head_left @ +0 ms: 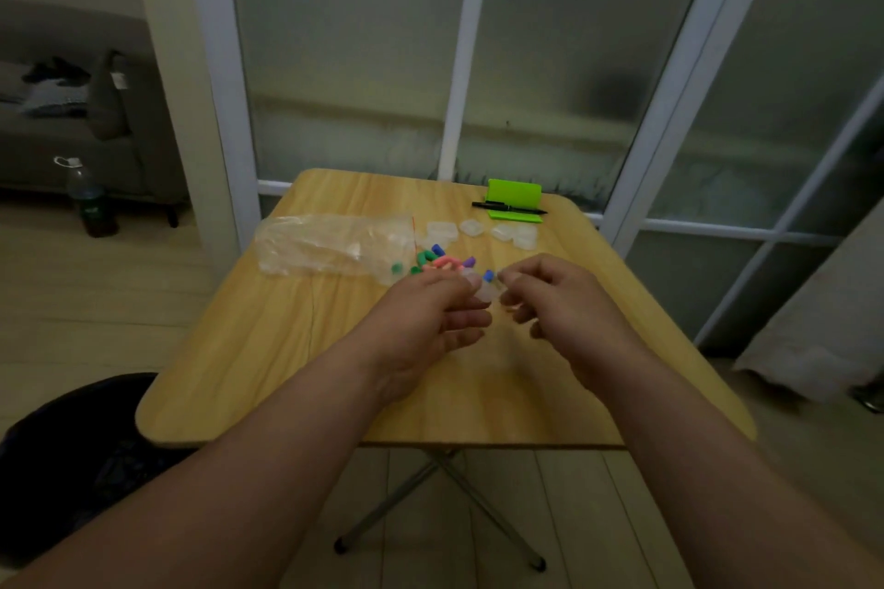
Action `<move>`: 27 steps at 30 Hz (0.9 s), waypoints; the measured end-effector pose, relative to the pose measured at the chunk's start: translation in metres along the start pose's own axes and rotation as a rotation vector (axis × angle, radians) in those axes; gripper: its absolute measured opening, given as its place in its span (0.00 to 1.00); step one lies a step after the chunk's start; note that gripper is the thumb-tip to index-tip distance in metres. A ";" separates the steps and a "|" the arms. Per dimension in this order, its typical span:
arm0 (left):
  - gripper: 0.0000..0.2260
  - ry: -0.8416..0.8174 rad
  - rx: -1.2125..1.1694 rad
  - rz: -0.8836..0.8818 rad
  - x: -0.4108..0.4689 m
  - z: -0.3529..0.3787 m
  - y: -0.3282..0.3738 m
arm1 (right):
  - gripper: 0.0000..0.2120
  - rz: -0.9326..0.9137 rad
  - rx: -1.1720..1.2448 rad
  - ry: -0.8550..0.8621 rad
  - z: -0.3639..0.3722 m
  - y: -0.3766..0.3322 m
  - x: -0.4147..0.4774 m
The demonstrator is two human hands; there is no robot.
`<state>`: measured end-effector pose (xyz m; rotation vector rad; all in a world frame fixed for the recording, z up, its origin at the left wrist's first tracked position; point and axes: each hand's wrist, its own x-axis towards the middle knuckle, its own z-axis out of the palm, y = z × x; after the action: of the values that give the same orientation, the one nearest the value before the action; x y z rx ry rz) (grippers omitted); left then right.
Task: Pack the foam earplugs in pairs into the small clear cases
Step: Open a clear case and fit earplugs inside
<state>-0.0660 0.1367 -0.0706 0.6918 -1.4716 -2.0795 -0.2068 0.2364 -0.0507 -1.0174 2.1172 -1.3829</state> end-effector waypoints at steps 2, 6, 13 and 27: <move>0.14 -0.016 -0.103 -0.073 0.001 0.001 0.002 | 0.12 -0.190 -0.078 -0.073 -0.010 -0.001 -0.002; 0.17 -0.056 -0.117 -0.167 0.002 0.002 0.002 | 0.16 -0.357 -0.155 -0.261 -0.011 0.001 -0.003; 0.25 -0.047 0.022 -0.183 0.005 0.007 -0.004 | 0.12 -0.300 -0.013 -0.258 -0.004 0.008 0.006; 0.14 -0.094 0.274 0.071 -0.002 -0.006 0.000 | 0.13 0.013 0.155 -0.163 0.004 0.008 0.010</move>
<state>-0.0606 0.1343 -0.0721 0.6393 -1.8296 -1.8993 -0.2137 0.2285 -0.0592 -1.0155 1.8660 -1.3847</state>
